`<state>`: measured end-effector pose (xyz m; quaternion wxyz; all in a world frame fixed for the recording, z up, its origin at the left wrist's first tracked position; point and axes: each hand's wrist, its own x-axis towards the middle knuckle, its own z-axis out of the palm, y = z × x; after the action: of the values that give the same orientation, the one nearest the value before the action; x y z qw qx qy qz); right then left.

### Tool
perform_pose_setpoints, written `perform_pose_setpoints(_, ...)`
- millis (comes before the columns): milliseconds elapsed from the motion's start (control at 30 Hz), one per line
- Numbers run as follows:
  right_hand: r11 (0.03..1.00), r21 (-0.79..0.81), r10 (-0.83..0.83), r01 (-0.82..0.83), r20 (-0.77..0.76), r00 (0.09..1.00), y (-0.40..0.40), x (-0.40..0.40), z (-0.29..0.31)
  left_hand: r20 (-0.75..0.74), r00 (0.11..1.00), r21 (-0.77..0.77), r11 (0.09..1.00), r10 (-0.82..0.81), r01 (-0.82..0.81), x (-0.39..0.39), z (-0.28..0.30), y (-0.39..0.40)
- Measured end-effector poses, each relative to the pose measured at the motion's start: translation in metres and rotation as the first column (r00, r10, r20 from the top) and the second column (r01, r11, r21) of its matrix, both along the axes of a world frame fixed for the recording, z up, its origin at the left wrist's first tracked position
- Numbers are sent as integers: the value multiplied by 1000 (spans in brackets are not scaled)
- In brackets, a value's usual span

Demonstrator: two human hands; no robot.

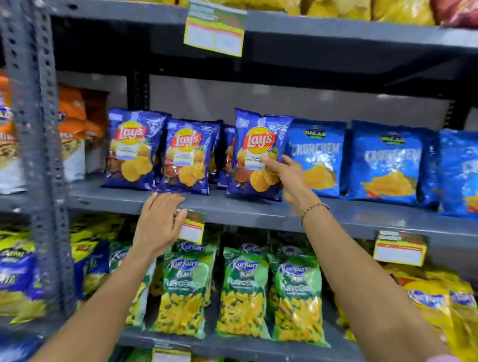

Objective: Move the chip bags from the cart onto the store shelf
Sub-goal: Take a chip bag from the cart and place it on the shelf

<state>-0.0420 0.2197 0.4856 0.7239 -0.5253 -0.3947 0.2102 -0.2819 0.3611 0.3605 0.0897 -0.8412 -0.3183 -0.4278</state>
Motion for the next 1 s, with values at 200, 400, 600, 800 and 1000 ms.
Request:
perform_pose_setpoints(200, 998, -60, -19, 15, -73, 997, 33, -4, -4, 5, 1000, 51, 999, 9, -9, 1, -8, 11)
perform_pose_setpoints(400, 997, -61, -59, 52, -119, 991, 48, 1, -10, 82, 996, 99, 995, 17, -26, 7, -16, 19)
perform_pose_setpoints(600, 992, -79, -98, 95, -36, 995, 51, 5, -17, 113, 994, 129, 992, -5, -10, 11, -20, 25)
perform_pose_setpoints(800, 964, -28, -260, 266, 143, 955, 36, 3, -26, 291, 954, 22, 997, -71, 67, 8, 0, 8)
perform_pose_setpoints(1000, 848, 165, -529, 503, 319, 786, -17, -10, -48, 395, 877, 56, 960, -272, 273, 51, 31, -39)
